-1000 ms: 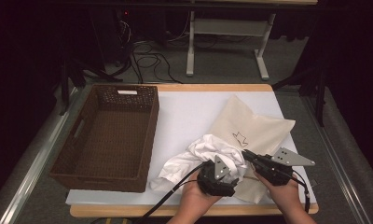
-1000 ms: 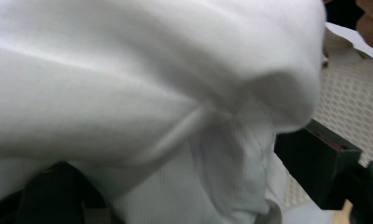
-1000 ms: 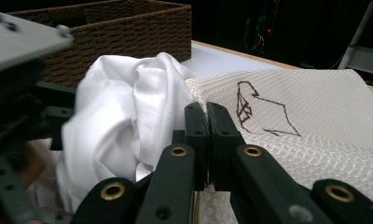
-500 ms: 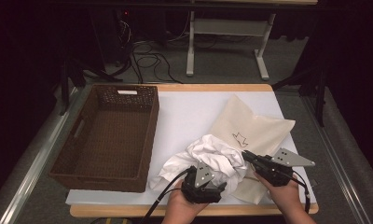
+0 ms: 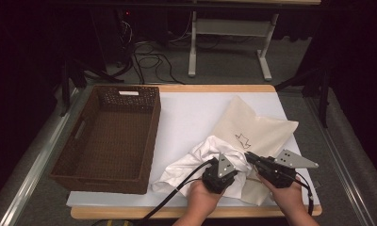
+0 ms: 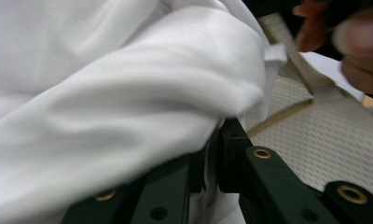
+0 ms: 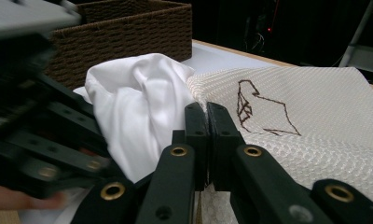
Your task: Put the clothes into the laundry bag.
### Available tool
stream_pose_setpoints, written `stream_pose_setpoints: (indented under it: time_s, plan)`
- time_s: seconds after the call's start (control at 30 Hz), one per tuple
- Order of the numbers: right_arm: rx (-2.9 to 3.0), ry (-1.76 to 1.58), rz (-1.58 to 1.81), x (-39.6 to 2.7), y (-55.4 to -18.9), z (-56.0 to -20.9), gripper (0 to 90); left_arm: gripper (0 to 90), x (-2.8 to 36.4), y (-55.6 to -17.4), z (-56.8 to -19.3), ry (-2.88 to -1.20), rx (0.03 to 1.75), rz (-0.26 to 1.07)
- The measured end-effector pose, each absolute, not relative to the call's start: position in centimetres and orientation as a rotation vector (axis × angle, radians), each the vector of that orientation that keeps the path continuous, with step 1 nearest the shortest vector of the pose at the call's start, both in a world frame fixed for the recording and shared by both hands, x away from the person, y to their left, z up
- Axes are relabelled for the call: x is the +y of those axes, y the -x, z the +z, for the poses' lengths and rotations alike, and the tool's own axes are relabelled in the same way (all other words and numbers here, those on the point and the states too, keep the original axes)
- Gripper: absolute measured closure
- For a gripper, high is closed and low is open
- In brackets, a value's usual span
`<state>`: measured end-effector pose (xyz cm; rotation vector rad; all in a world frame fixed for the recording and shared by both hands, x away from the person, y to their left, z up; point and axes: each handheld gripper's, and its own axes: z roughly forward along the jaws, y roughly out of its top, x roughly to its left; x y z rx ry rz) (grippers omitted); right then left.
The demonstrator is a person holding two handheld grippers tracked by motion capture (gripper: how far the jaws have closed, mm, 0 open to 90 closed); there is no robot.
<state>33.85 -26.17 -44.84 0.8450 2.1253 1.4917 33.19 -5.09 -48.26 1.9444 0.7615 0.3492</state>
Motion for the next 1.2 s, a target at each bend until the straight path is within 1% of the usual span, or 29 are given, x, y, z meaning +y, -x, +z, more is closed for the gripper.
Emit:
stream_pose_setpoints:
  time_s: [0.17,0.23,0.27,0.33,0.37,0.4,0.43,0.47,0.5,0.53,0.57,0.63,0.67,0.7,0.73,0.8,0.83,0.9,1.0,1.03,1.07,1.1,1.13,1.17,1.2]
  plan:
    - [2.128,-0.843,1.501,-26.2,-33.8,-44.8,89.6,83.4,-6.5,-35.1,-49.5,-1.947,0.812,0.359]
    - [2.131,-0.833,1.497,-26.2,-33.8,-44.8,89.5,81.4,-6.5,-35.2,-49.5,-1.942,0.814,0.35]
    - [2.126,-0.837,1.497,-26.2,-33.8,-44.9,89.5,78.6,-6.4,-35.1,-49.4,-1.944,0.795,0.339]
    - [2.127,-0.838,1.499,-26.3,-33.8,-44.8,89.5,66.6,-6.3,-34.9,-49.2,-1.947,0.779,0.328]
    - [2.123,-0.842,1.497,-26.4,-33.7,-44.8,89.5,66.6,-6.2,-34.6,-49.0,-1.951,0.77,0.312]
    - [2.122,-0.84,1.496,-26.5,-33.7,-44.8,89.5,54.7,-6.0,-33.8,-48.4,-1.956,0.748,0.287]
    - [2.122,-0.84,1.496,-26.5,-33.7,-44.8,89.5,50.3,-6.0,-33.8,-48.4,-1.956,0.748,0.287]
    - [2.12,-0.841,1.499,-26.5,-33.7,-44.9,89.5,50.3,-5.7,-33.2,-48.1,-1.956,0.739,0.29]
    - [2.118,-0.842,1.499,-26.5,-33.7,-44.8,89.5,43.0,-5.4,-32.6,-47.8,-1.955,0.727,0.292]
    - [2.118,-0.842,1.499,-26.5,-33.7,-44.8,89.5,43.0,-5.1,-32.1,-47.6,-1.954,0.713,0.299]
    - [2.119,-0.841,1.499,-26.5,-33.6,-44.8,89.5,40.2,-4.0,-31.2,-47.1,-1.954,0.704,0.301]
    - [2.122,-0.839,1.498,-26.5,-33.6,-44.8,89.5,39.8,-2.8,-30.7,-46.8,-1.925,0.713,0.28]
    - [2.122,-0.839,1.498,-26.5,-33.6,-44.8,89.5,40.1,-2.8,-30.7,-46.8,-1.925,0.713,0.28]
    - [2.124,-0.841,1.498,-26.4,-33.6,-44.8,89.5,40.8,-1.4,-30.3,-46.6,-1.895,0.725,0.269]
    - [2.124,-0.842,1.498,-26.4,-33.6,-44.8,89.5,41.3,-1.4,-30.3,-46.6,-1.895,0.725,0.269]
    - [2.124,-0.843,1.498,-26.4,-33.6,-44.8,89.5,41.4,-0.1,-30.0,-46.3,-1.873,0.745,0.288]
    - [2.124,-0.843,1.497,-26.4,-33.6,-44.8,89.5,41.6,0.9,-30.0,-46.3,-1.849,0.764,0.275]
    - [2.12,-0.846,1.497,-26.4,-33.6,-44.8,89.5,42.5,2.6,-29.9,-46.0,-1.819,0.794,0.307]
    - [2.118,-0.848,1.499,-26.4,-33.6,-44.8,89.5,41.9,3.6,-30.1,-45.8,-1.802,0.819,0.34]
    - [2.121,-0.846,1.499,-26.4,-33.7,-44.8,89.5,36.6,4.2,-30.3,-45.3,-1.772,0.843,0.409]
    - [2.121,-0.846,1.499,-26.4,-33.7,-44.8,89.5,31.1,4.2,-30.3,-45.3,-1.772,0.843,0.409]
    - [2.121,-0.846,1.498,-26.4,-33.7,-44.8,89.5,25.3,4.3,-30.5,-45.1,-1.753,0.851,0.443]
    - [2.122,-0.846,1.499,-26.4,-33.7,-44.8,89.5,21.8,4.3,-30.9,-45.0,-1.74,0.858,0.469]
    - [2.123,-0.845,1.499,-26.4,-33.7,-44.8,89.5,18.2,4.2,-32.5,-45.1,-1.752,0.909,0.465]
    - [2.12,-0.848,1.497,-26.3,-33.7,-44.8,89.5,16.7,4.1,-33.4,-45.3,-1.764,0.934,0.426]
